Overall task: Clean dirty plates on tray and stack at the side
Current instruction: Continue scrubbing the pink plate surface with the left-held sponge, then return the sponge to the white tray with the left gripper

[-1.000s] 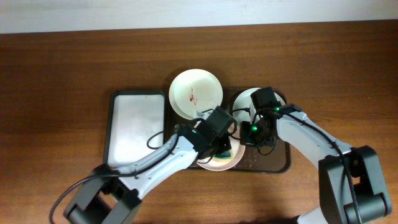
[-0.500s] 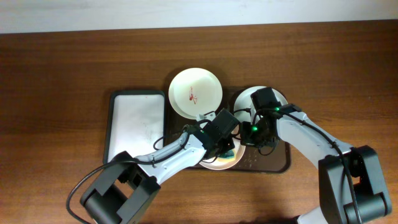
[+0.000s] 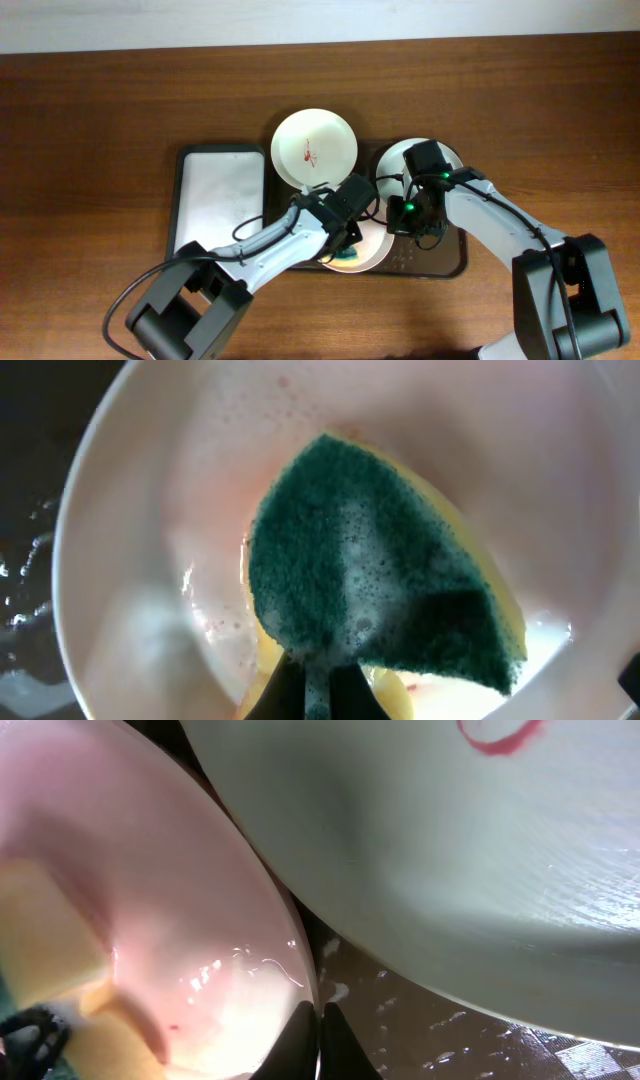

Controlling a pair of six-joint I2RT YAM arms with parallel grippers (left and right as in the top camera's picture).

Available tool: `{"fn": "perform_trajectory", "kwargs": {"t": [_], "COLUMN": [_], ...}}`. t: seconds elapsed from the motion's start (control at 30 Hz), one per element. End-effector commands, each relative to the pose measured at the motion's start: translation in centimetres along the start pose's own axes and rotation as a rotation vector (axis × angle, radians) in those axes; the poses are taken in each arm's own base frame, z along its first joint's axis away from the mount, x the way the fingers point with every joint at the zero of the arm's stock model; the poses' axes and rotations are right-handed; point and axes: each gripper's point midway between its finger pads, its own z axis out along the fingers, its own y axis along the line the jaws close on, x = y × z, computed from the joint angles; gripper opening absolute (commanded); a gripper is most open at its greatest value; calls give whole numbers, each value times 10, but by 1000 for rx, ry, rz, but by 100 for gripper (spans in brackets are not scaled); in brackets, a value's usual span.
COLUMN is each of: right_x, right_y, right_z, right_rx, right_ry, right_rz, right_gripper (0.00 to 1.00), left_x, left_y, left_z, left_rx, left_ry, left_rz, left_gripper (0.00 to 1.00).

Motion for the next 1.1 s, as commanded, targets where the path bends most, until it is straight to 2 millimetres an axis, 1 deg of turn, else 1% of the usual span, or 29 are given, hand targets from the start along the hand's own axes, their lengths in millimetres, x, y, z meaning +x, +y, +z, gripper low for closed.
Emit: {"fn": "perform_trajectory", "kwargs": {"t": [0.0,0.03,0.07,0.13,0.2,0.27,0.3,0.33,0.37,0.43,0.57,0.77,0.83,0.93,0.97,1.03,1.07], "right_x": [1,1,1,1,2,2,2,2,2,2,2,2,3,2,2,3,2], "right_y": [0,0,0,0,0,0,0,0,0,0,0,0,0,0,0,0,0], "right_z": [-3,-3,-3,-3,-3,-3,-3,-3,-3,-3,-3,-3,-3,-3,-3,-3,-3], "right_rx": [5,5,5,5,7,7,7,7,7,7,7,7,7,7,7,7,7], "right_ry": [-10,-10,-10,-9,-4,-5,-5,-5,-4,-4,-3,-2,-2,-2,-2,-2,-2], "right_rz": [0,0,0,0,1,1,1,1,1,1,2,2,2,2,2,2,2], "right_gripper": [4,4,4,4,4,4,4,4,4,4,4,4,4,4,4,4,4], "left_x": [5,3,2,1,0,4,9,14,16,21,29,30,17,-14,-21,-22,-17], "left_y": [-3,-12,-13,-10,-15,-30,-45,-53,-55,-52,-33,-28,-22,-5,-3,-11,-20], "left_z": [0,-3,-4,-5,-6,-8,-12,-15,-15,-12,-1,2,4,5,4,3,3], "left_rx": [70,107,109,98,130,208,282,324,328,300,212,194,137,-7,-35,-8,37], "left_ry": [38,25,15,10,20,37,46,47,44,47,88,91,30,-121,-155,-165,-152], "left_rz": [230,302,336,342,335,348,424,493,524,538,539,538,536,529,556,664,754], "left_gripper": [0,0,0,0,0,0,0,0,0,0,0,0,0,0,0,0,0]}}
